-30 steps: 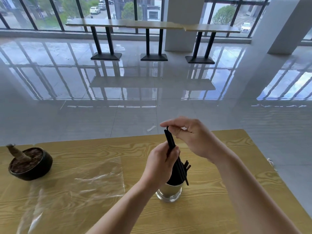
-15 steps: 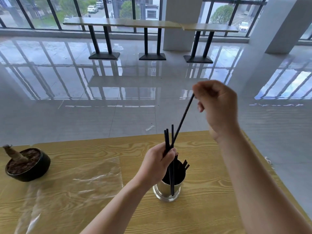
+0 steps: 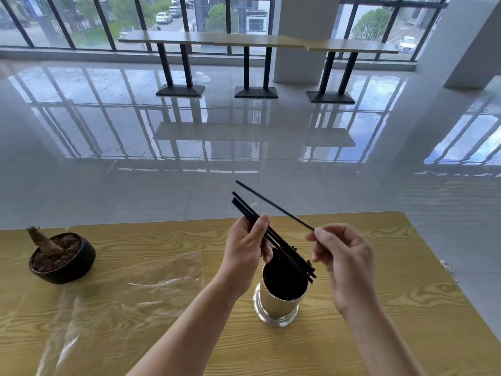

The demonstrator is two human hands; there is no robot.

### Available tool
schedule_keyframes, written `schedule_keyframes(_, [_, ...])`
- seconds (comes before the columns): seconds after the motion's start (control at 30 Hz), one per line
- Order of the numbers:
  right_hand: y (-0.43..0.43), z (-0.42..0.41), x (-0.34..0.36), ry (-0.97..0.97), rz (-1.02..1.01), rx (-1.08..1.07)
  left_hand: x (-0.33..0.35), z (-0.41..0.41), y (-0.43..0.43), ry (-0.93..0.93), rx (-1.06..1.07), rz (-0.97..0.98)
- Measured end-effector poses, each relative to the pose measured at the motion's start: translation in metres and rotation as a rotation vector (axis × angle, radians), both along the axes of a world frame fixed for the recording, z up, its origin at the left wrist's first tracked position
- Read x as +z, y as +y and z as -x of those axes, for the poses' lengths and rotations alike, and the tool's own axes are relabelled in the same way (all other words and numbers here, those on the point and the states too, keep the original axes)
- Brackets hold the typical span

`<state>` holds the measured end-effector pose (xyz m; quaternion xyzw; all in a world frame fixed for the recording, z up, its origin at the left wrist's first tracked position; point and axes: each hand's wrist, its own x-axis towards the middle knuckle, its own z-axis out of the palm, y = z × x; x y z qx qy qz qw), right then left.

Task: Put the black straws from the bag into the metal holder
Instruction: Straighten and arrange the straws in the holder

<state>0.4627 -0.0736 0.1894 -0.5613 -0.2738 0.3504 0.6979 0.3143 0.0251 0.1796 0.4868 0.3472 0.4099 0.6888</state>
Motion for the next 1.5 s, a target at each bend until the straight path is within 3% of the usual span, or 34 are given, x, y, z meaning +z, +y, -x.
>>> schedule_keyframes(0.47, [-0.015,0.020,-0.029,-0.188,0.075,0.021,-0.003,0.006,0.008,-0.073,0.108,0.093])
schedule_keyframes(0.63, [-0.018,0.016,-0.034,-0.113,0.083,0.006,-0.001,0.007,0.007,-0.106,0.067,0.064])
schedule_keyframes(0.8, [-0.020,0.008,-0.040,-0.154,0.134,0.070,-0.002,0.003,0.009,-0.072,0.043,0.042])
schedule_keyframes(1.0, [-0.015,-0.010,-0.036,-0.470,0.275,0.187,-0.006,-0.005,0.008,0.198,0.012,-0.253])
schedule_keyframes(1.2, [-0.003,-0.013,-0.012,-0.885,0.235,0.346,-0.004,-0.024,-0.002,0.417,-0.095,-0.483])
schedule_keyframes(1.5, [0.011,-0.001,-0.049,-0.769,0.221,0.183,-0.015,-0.027,0.001,0.627,-0.187,-0.598])
